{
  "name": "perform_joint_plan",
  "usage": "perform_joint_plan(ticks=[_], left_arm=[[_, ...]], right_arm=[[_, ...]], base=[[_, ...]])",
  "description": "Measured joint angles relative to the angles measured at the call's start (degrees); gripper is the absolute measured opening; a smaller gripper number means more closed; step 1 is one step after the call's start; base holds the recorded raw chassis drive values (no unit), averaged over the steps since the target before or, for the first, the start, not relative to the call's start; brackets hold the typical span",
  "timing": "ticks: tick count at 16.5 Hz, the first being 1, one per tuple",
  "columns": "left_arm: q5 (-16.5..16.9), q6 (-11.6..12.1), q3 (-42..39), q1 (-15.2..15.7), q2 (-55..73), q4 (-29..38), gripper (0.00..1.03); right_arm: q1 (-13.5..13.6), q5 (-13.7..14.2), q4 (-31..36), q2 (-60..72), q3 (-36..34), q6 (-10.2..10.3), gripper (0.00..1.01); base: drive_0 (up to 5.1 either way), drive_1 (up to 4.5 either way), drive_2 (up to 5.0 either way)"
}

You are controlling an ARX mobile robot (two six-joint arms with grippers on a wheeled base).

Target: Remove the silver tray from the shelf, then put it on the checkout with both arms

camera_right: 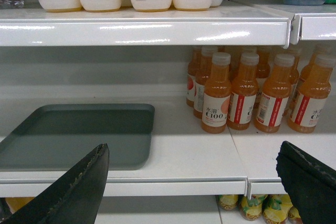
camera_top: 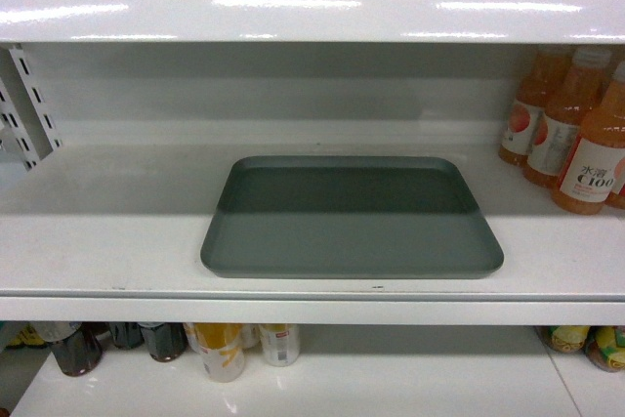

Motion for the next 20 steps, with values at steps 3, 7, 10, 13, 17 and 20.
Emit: perform_joint_plan(ticks=[3, 7, 10, 13, 17, 20], left_arm=[[0.00, 0.00, 0.00, 0.00, 0.00, 0.00, 0.98], [0.00, 0.00, 0.00, 0.00, 0.00, -0.02, 0.98], [-11.89, -6.16, 4.83, -6.08, 13.57, -4.66, 0.98], [-7.23, -12.35, 8.96, -7.69, 42.49, 11.34, 0.98], [-0.74, -14.29, 19.89, -5.86, 77.70, 25.62, 0.98], [-0.66, -10.88, 27.85, -6.73, 94.73, 27.08, 0.98]], right_arm=[[0.00, 0.00, 0.00, 0.00, 0.00, 0.00, 0.98], [0.00, 0.00, 0.00, 0.00, 0.00, 0.00, 0.98], [-2.60, -9.01, -4.68, 12.26, 3.65, 0.04, 0.98], [3.63, -6.99, 10.40, 36.44, 6.60, -0.17, 0.98], [6.75, -4.26, 26.45, 68.41, 14.38, 1.14, 0.98], [6.75, -4.57, 30.56, 84.96, 21.59, 3.76, 0.98]], base=[[0.0, 0.00, 0.0], [0.0, 0.00, 0.0], [0.0, 0.00, 0.0], [0.0, 0.00, 0.0], [0.0, 0.00, 0.0], [0.0, 0.00, 0.0]])
